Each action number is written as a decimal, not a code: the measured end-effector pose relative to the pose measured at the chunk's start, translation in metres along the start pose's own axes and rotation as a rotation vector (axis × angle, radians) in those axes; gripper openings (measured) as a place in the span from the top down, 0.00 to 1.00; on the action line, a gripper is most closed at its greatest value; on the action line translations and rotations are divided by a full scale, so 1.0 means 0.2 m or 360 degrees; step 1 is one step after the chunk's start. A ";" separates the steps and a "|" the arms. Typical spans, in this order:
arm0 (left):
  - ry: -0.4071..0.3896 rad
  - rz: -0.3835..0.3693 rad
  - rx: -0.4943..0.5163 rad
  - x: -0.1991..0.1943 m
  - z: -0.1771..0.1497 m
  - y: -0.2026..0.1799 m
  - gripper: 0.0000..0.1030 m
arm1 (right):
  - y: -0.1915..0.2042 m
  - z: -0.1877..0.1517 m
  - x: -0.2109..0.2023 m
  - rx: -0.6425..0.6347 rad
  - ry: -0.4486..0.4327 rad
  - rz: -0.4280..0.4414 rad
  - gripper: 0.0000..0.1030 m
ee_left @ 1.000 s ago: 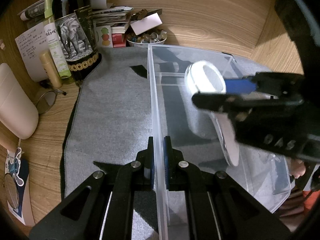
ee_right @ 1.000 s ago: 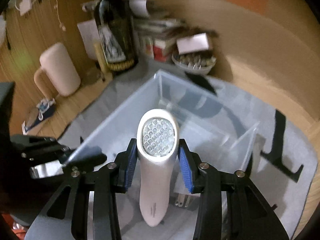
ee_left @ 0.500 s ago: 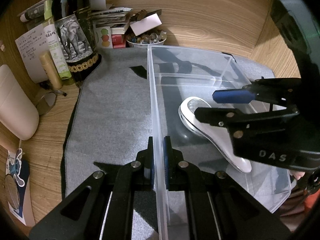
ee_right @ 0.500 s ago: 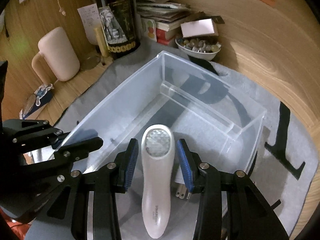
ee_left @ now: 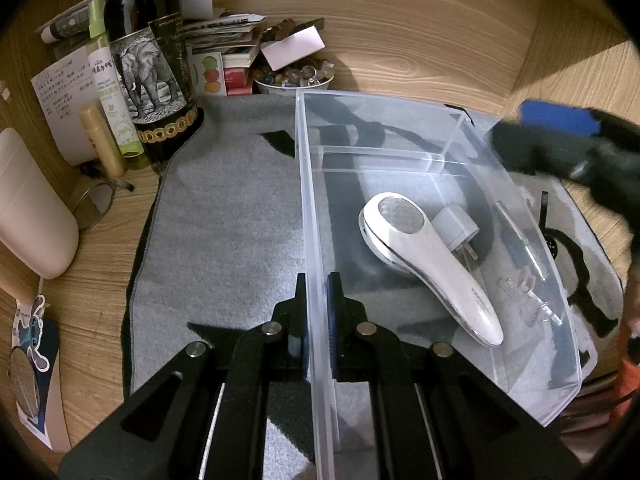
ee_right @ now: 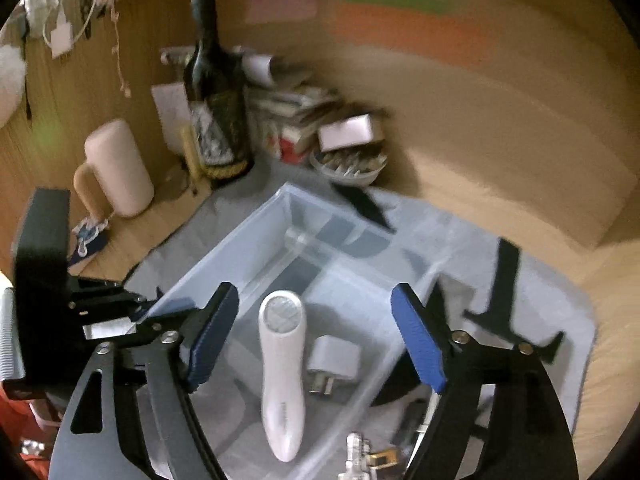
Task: Organize rigid objects
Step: 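Lower the white device into the box and open the right gripper, then grasp the small dark brush-like object with the right gripper, then carry the dark object into the box and release it, then move the right gripper to the metal pen-like tool and grasp it, then carry the metal pen into the box and open the right gripper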
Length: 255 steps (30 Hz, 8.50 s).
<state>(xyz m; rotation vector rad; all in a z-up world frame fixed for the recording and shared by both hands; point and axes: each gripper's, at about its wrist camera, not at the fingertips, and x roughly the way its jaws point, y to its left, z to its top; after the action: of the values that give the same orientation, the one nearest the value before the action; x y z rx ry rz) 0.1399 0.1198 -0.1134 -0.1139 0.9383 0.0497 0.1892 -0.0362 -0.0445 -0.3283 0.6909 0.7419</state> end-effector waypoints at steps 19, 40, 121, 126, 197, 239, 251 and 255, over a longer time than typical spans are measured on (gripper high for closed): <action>-0.0001 0.0009 -0.0007 -0.02 -0.01 0.01 0.94 | -0.49 -0.32 -0.15 0.0323 0.0044 -0.0299 0.20; -0.0001 0.0018 -0.0006 -0.02 -0.01 0.01 0.94 | -0.55 -0.71 0.04 0.0466 0.0323 -0.0137 0.68; -0.0002 0.0005 -0.0004 -0.01 0.00 0.00 0.94 | 0.24 -0.22 0.20 -0.0314 0.0299 0.0227 0.65; -0.0003 0.0004 -0.0004 -0.01 0.00 0.00 0.94 | 0.19 -0.18 0.11 -0.0268 0.0210 0.0191 0.49; -0.0006 0.0007 -0.0008 -0.02 -0.01 0.02 0.94 | -0.54 -0.52 -0.04 0.0359 0.0142 -0.0272 0.86; -0.0017 0.0002 -0.0014 -0.02 -0.01 -0.01 0.94 | 0.22 -0.04 -0.01 -0.0222 -0.0063 0.0120 0.86; -0.0021 0.0001 -0.0010 -0.01 0.00 -0.02 0.94 | 0.24 -0.19 0.21 -0.0338 0.0269 0.0121 0.86; -0.0021 0.0000 -0.0012 -0.01 0.00 -0.02 0.94 | 0.24 -0.22 0.23 -0.0349 0.0311 0.0137 0.86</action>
<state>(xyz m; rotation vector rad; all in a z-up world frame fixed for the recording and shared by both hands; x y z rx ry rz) 0.1386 0.1155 -0.1112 -0.1204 0.9249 0.0540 0.1591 -0.0013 -0.1096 -0.5797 0.8133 0.8779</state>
